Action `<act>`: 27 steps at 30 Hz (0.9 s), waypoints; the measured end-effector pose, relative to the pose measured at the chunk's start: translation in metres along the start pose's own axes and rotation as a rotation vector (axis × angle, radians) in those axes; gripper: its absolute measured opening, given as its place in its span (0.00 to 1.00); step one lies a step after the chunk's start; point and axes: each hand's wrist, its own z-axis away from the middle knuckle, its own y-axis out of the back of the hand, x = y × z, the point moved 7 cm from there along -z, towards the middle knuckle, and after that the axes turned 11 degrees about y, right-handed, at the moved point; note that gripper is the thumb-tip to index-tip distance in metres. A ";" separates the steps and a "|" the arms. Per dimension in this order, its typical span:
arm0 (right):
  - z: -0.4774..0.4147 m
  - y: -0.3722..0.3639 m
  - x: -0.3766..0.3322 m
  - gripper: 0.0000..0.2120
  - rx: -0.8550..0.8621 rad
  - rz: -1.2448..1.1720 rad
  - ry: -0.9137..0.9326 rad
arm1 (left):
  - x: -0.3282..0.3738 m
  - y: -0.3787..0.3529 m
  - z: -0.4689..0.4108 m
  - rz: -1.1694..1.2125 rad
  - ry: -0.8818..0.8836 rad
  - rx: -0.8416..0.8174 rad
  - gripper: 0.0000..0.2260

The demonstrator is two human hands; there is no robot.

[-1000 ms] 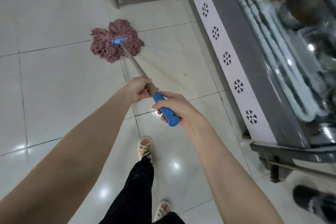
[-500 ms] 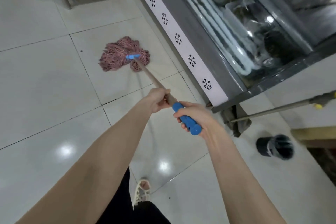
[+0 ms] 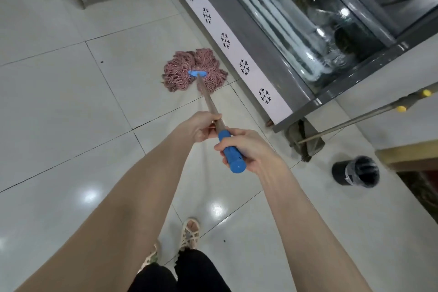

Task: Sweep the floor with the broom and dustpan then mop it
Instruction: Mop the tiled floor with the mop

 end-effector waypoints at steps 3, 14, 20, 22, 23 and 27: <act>0.006 -0.031 0.008 0.12 -0.045 0.014 0.002 | -0.008 0.034 0.017 0.017 -0.014 0.032 0.06; 0.050 -0.194 0.051 0.11 -0.267 0.163 0.000 | -0.058 0.203 0.115 0.106 -0.057 0.204 0.06; 0.073 -0.268 0.076 0.13 -0.381 0.187 -0.015 | -0.090 0.276 0.165 0.177 -0.059 0.290 0.07; 0.081 -0.283 0.084 0.18 -0.402 0.191 -0.029 | -0.099 0.294 0.179 0.178 -0.062 0.334 0.07; 0.085 -0.288 0.088 0.19 -0.413 0.193 -0.034 | -0.104 0.301 0.186 0.176 -0.063 0.353 0.07; 0.101 -0.288 0.098 0.19 -0.436 0.193 -0.050 | -0.122 0.308 0.192 0.216 -0.079 0.379 0.07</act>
